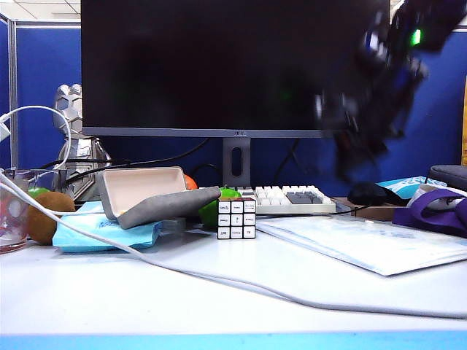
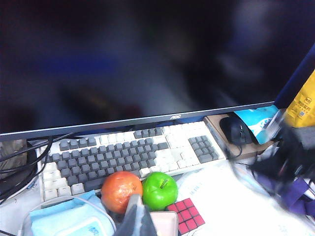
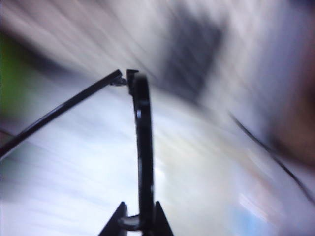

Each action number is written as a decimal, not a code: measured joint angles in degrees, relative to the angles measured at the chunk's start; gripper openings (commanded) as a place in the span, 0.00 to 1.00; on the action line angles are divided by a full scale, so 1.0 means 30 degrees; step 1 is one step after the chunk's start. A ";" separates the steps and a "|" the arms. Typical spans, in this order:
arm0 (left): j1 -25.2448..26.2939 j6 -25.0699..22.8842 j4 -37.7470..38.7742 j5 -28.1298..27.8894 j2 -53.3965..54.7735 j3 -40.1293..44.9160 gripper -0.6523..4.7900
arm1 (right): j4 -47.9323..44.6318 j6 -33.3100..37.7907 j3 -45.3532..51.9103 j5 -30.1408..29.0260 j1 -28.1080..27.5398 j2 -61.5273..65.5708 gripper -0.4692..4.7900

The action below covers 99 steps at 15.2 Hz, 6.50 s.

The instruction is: Pick up the glasses, fold the temples of the glasses, place the glasses into the glasses case, and finally close the glasses case.

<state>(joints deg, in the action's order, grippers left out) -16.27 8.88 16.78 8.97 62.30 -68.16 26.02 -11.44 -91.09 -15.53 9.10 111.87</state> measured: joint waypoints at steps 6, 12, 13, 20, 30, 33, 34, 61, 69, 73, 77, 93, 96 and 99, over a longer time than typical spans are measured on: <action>0.0000 -0.0852 -0.0546 0.2018 0.0000 0.0000 0.11 | -0.1982 0.7111 -0.1042 -1.4637 0.0546 -0.2295 0.08; 0.0007 -0.3242 -0.3322 0.6594 0.0029 0.0000 0.11 | -0.2164 1.0112 -0.1115 -1.8935 0.2594 -0.2506 0.08; 0.0000 -0.3708 -0.3439 0.7446 0.0160 -0.0007 0.11 | -0.2346 1.0557 -0.1115 -1.9613 0.2892 -0.2506 0.08; -0.0444 -0.4320 -0.5894 0.9763 0.1413 -0.0058 0.11 | -0.4248 1.5365 -0.1107 -2.1668 0.4124 -0.2557 0.08; -0.3024 -0.4328 -0.6732 0.8488 0.3497 -0.0036 0.11 | -0.4459 1.5489 -0.1115 -2.1697 0.4175 -0.2565 0.08; -0.3045 -0.4299 -0.8400 0.8641 0.3388 -0.0036 0.11 | -0.4590 1.5467 -0.1122 -2.1646 0.4146 -0.2565 0.08; -0.3016 -0.4080 -0.9442 0.8575 0.3271 -0.0066 0.11 | -0.4524 1.5380 -0.1115 -2.1682 0.4182 -0.2557 0.08; -0.3286 -0.6149 -0.7351 0.7788 0.2492 -0.0080 0.11 | -0.7883 1.7872 -0.1020 -2.0028 0.4342 -0.2550 0.08; -0.3599 -0.4801 -0.8918 0.9719 0.2550 -0.0080 0.11 | -0.7883 1.7872 -0.1035 -1.9249 0.4350 -0.2550 0.08; -0.4000 -0.4801 -0.9100 0.9304 0.3271 -0.0080 0.11 | -0.7941 1.7872 -0.1042 -1.9795 0.4656 -0.2550 0.08; -0.3985 -0.4823 -0.9100 0.7599 0.3534 -0.0080 0.11 | -0.8007 1.7872 -0.1035 -2.0240 0.4641 -0.2535 0.08; -0.3978 -0.5741 -0.6696 0.4983 0.3752 -0.0131 0.11 | -0.8888 1.7901 -0.0998 -2.0837 0.4590 -0.2572 0.08; -0.3978 -0.5676 -0.7679 0.4845 0.3555 -0.0102 0.11 | -0.9267 1.7894 -0.1020 -2.0888 0.4590 -0.2608 0.08; -0.3978 -0.3191 -0.8422 0.2149 0.2448 -0.0080 0.11 | -0.9916 1.7879 -0.1049 -2.0837 0.4568 -0.2732 0.08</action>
<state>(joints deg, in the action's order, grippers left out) -28.21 -0.69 -8.49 15.42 69.65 -68.40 -3.73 42.19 -94.24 -78.04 22.81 103.68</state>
